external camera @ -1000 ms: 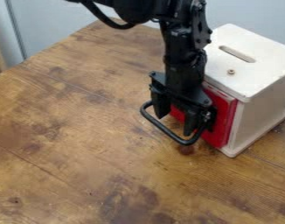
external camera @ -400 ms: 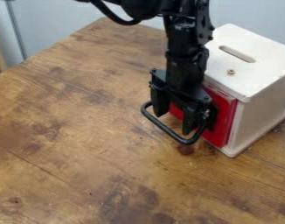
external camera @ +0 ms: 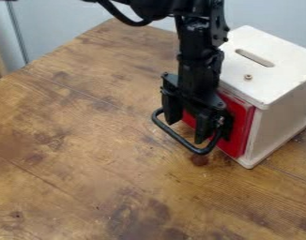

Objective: Close the drawer

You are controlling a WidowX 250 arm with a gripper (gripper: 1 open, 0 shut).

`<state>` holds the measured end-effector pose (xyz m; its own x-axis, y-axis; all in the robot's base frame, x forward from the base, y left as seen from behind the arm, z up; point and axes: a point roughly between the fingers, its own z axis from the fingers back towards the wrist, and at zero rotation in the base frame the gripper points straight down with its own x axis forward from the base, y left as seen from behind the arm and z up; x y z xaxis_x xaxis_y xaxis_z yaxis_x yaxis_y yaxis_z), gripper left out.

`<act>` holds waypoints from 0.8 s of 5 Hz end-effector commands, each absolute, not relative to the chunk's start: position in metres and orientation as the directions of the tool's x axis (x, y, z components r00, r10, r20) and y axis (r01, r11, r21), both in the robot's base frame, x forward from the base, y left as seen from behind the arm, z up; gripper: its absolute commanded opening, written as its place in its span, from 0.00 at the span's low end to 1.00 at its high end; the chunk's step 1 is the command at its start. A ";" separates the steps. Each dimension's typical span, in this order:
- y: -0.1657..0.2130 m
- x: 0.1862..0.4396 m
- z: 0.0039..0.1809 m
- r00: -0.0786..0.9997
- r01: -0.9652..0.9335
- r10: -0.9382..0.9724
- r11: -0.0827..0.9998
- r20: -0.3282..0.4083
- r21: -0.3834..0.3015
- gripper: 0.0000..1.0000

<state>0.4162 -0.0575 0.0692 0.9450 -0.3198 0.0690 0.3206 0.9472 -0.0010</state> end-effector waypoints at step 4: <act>0.006 0.439 0.109 0.961 0.004 -0.012 1.000 0.277 0.028 1.00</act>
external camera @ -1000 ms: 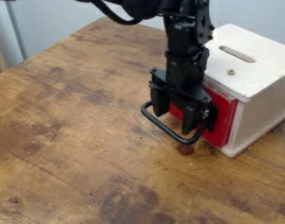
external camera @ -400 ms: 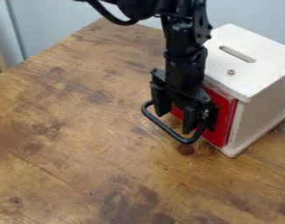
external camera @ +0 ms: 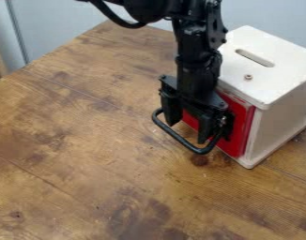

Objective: Close the drawer

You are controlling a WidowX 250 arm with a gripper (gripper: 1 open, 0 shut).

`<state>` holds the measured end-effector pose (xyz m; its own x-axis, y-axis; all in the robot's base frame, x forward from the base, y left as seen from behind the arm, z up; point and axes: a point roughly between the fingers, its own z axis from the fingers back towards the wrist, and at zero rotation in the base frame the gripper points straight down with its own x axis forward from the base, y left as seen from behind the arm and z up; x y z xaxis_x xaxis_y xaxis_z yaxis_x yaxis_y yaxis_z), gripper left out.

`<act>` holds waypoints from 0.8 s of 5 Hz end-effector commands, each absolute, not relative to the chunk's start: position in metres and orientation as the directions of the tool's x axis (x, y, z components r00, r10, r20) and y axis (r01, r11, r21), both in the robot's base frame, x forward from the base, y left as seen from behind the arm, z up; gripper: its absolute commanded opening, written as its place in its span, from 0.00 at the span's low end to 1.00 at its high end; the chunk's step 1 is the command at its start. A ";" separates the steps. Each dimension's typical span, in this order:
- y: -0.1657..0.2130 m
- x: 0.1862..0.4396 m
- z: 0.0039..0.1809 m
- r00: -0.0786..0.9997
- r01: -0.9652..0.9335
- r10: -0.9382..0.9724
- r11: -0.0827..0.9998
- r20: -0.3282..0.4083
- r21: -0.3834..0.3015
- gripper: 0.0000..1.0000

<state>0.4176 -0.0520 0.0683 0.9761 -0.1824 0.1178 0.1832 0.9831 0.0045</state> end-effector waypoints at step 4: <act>0.013 0.439 0.164 0.972 -0.162 0.159 0.987 0.170 0.006 1.00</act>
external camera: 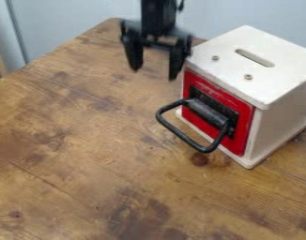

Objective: Close the drawer

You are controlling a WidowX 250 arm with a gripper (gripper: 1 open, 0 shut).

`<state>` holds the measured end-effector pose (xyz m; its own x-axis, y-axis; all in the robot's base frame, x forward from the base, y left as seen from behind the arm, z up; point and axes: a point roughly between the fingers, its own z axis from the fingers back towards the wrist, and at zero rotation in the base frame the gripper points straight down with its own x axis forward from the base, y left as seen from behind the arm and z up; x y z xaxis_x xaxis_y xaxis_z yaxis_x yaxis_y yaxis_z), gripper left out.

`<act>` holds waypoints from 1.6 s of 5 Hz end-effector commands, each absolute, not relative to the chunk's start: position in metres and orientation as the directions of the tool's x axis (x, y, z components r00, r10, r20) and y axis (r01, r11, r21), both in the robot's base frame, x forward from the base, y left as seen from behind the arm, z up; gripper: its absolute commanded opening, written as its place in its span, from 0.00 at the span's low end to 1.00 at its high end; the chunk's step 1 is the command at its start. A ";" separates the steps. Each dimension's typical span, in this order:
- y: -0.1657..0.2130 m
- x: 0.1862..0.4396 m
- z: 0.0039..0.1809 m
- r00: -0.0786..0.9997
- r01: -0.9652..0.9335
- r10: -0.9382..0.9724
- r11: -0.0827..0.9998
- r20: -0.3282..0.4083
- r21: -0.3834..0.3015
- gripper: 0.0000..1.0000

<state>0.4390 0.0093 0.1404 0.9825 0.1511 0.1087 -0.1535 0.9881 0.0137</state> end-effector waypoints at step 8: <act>-0.064 0.390 0.219 0.971 0.060 -0.058 0.998 0.231 -0.003 1.00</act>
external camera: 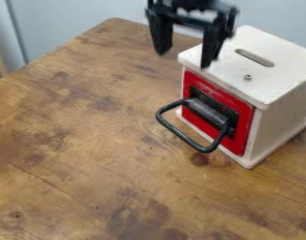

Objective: Close the drawer

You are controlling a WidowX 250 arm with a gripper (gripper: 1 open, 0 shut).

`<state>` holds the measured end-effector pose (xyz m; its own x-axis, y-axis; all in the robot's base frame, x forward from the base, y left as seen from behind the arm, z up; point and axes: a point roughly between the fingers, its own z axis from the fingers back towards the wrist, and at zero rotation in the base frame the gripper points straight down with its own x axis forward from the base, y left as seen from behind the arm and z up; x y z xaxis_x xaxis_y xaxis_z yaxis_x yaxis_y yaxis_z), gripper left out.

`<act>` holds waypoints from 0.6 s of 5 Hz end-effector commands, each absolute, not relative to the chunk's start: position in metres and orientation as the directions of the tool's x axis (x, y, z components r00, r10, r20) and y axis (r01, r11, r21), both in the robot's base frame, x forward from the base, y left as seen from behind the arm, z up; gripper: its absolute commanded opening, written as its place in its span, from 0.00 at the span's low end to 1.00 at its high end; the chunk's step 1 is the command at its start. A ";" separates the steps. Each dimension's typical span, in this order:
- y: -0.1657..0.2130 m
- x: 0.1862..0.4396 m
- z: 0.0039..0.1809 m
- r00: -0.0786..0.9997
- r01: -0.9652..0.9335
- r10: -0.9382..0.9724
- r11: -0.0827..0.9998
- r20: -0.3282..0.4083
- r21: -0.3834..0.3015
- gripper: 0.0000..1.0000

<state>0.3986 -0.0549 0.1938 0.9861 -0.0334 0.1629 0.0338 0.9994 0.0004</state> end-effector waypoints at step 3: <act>-0.068 0.380 0.204 0.980 0.001 0.002 1.000 0.198 -0.014 1.00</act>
<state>0.3866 -0.0605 0.1639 0.9956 0.0229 0.0907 -0.0231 0.9997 0.0015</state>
